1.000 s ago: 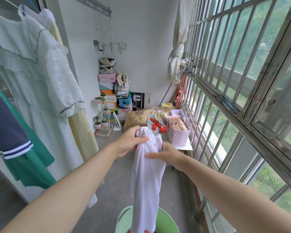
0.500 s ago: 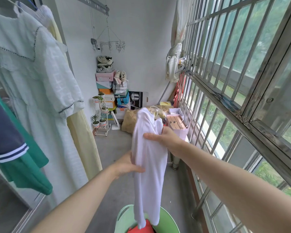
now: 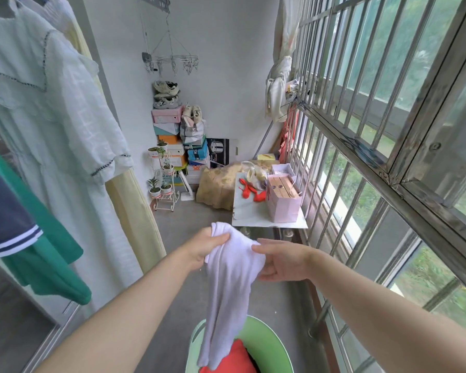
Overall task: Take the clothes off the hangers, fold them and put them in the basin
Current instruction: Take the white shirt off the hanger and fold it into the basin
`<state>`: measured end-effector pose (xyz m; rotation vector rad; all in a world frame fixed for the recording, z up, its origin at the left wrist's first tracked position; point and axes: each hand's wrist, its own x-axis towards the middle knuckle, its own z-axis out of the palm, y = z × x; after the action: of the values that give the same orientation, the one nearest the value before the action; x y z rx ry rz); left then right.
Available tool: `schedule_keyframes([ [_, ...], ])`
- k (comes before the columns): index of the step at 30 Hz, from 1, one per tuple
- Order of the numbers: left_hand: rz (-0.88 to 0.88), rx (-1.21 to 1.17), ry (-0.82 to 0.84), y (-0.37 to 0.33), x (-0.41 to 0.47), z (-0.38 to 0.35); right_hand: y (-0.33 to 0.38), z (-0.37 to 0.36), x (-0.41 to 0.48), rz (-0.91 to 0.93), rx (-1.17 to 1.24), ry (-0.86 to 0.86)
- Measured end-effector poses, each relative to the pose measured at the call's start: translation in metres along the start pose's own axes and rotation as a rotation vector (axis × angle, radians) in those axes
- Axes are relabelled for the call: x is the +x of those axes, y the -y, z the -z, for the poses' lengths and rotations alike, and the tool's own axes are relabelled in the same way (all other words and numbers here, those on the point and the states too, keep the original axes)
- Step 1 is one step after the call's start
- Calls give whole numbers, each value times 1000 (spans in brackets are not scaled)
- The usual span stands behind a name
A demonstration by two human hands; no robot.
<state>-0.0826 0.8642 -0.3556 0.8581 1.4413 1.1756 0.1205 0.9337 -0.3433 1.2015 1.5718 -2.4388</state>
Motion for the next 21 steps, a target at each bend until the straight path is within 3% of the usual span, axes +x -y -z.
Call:
schedule_keyframes([
  [6,168,-111,0,3,2,-2,-2,-2,13,263,85,-204],
  [11,241,-123,-80,3,7,2,4,-1,13,466,-177,-295],
  [15,277,-49,-237,5,10,3,9,-4,15,560,-423,-374],
  [19,164,-53,-328,0,14,-1,15,-6,16,557,-596,-470],
  [21,74,20,-277,-9,11,-6,17,-4,14,564,-679,-544],
])
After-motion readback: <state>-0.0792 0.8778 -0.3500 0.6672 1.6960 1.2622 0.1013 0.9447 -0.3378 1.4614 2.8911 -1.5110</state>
